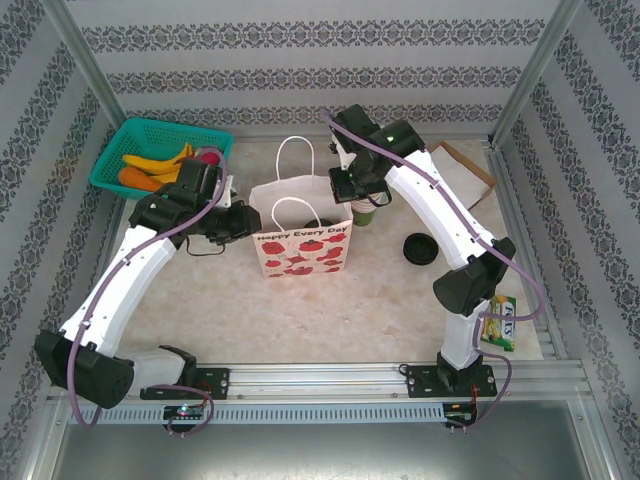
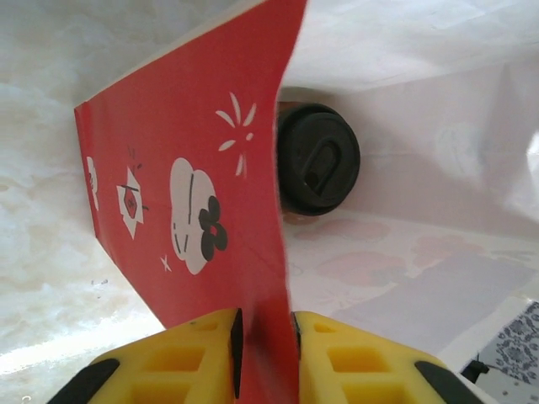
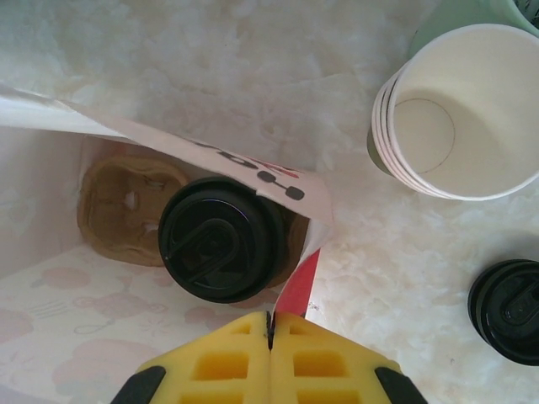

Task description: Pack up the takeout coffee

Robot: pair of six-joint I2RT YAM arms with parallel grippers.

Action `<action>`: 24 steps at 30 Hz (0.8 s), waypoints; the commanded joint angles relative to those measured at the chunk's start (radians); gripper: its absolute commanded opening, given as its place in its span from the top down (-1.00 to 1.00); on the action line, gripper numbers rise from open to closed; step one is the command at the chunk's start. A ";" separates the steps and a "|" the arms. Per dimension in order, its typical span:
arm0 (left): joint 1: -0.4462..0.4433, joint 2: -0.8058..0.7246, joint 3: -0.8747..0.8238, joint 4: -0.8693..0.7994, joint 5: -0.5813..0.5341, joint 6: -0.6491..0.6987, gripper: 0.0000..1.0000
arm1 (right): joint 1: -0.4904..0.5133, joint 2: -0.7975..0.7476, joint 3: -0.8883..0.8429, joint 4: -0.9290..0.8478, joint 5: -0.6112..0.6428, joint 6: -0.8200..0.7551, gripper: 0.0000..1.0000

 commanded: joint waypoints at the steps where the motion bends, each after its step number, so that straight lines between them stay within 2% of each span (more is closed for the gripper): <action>1: -0.002 0.014 0.038 -0.016 -0.055 0.037 0.38 | -0.007 -0.010 0.024 -0.032 0.025 -0.010 0.75; 4: 0.000 0.025 0.072 -0.029 -0.047 0.059 0.26 | -0.018 -0.048 0.018 -0.022 0.053 -0.017 0.50; 7: 0.004 0.019 0.098 -0.036 -0.041 0.097 0.04 | -0.053 -0.090 -0.029 0.032 0.074 -0.024 0.21; 13: 0.006 -0.110 0.014 0.151 -0.158 0.102 -0.61 | -0.121 -0.166 -0.245 0.281 0.063 -0.015 0.09; 17: 0.005 -0.162 -0.042 0.251 -0.291 0.048 -0.94 | -0.168 -0.120 -0.279 0.351 0.100 0.015 0.01; 18: 0.005 -0.167 -0.051 0.264 -0.322 0.029 -0.99 | -0.174 -0.098 -0.269 0.351 0.119 0.005 0.01; 24: 0.007 -0.187 -0.106 0.328 -0.436 -0.059 -0.99 | -0.181 0.028 -0.174 0.314 0.234 -0.018 0.02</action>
